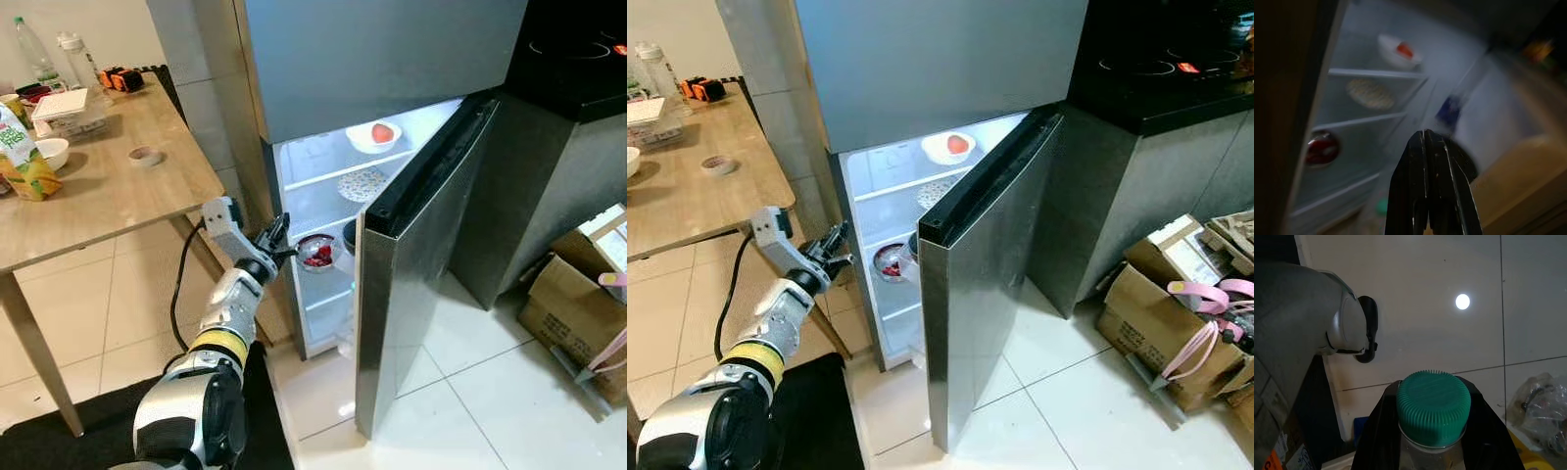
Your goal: Restocking fridge
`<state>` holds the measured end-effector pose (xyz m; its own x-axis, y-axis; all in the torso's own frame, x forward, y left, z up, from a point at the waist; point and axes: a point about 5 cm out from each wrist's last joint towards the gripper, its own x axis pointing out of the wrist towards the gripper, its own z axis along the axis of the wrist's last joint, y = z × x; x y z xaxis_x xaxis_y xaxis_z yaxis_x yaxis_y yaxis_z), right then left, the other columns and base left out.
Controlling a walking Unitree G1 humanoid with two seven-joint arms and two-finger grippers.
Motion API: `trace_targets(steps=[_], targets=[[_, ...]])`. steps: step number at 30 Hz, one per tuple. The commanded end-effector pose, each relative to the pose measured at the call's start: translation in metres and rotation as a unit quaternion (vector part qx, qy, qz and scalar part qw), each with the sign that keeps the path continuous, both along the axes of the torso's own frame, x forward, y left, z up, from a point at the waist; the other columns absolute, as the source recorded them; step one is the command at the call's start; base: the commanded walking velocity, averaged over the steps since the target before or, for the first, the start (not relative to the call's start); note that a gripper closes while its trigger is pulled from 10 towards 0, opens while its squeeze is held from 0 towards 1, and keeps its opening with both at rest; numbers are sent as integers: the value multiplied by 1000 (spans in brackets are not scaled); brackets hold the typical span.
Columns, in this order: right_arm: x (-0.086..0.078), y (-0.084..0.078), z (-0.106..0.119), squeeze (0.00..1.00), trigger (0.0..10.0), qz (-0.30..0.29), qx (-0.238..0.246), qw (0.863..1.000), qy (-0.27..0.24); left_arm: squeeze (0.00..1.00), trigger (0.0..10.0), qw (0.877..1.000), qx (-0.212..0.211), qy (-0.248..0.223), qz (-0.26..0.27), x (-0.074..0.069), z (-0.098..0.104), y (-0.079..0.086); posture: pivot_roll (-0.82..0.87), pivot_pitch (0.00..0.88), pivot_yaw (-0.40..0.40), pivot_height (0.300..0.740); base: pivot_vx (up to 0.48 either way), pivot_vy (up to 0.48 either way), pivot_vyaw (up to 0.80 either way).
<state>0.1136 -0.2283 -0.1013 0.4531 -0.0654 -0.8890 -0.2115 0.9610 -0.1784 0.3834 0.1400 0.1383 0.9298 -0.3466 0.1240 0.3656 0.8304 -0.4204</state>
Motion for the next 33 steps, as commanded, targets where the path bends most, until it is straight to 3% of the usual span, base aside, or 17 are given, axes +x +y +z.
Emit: trace_targets(steps=[1, 6, 19, 25, 28, 30, 31, 33], targets=[[-2, 3, -1, 0, 10000, -9, 6, 1000, -1, 0, 10000, 999, 35, 0, 4, 3, 3, 0, -186, 55, 81, 740, 0, 0, 0], [-5, 4, -2, 0, 10000, -11, 7, 1000, -5, 0, 10000, 997, 72, -7, -20, 7, 12, -17, -195, 106, 91, 740, 0, 0, 0], [-22, 0, -4, 0, 10000, -15, 6, 1000, -7, 0, 10000, 992, 95, -19, -78, 12, 26, -31, -218, 202, 110, 740, 0, 0, 0], [-15, -6, 0, 0, 10000, -24, -1, 999, -22, 0, 10000, 985, 71, -39, -150, 9, 33, -56, -231, 202, 114, 740, 0, 0, 0], [-12, -6, 1, 0, 10000, -25, -1, 999, -27, 0, 10000, 972, 72, -58, -215, 2, 35, -79, -232, 194, 117, 740, 0, 0, 0], [-12, -6, 1, 0, 10000, -25, -1, 999, -27, 0, 10000, 969, 74, -62, -228, 1, 36, -84, -232, 194, 117, 740, 0, 0, 0], [-10, -6, 1, 0, 10000, -24, -1, 999, -28, 0, 10000, 960, 83, -68, -258, -4, 34, -97, -228, 185, 113, 740, 0, 0, 0], [-10, -6, 1, 0, 10000, -25, -1, 999, -30, 0, 10000, 955, 86, -71, -275, -7, 33, -104, -228, 184, 112, 740, 0, 0, 0]])
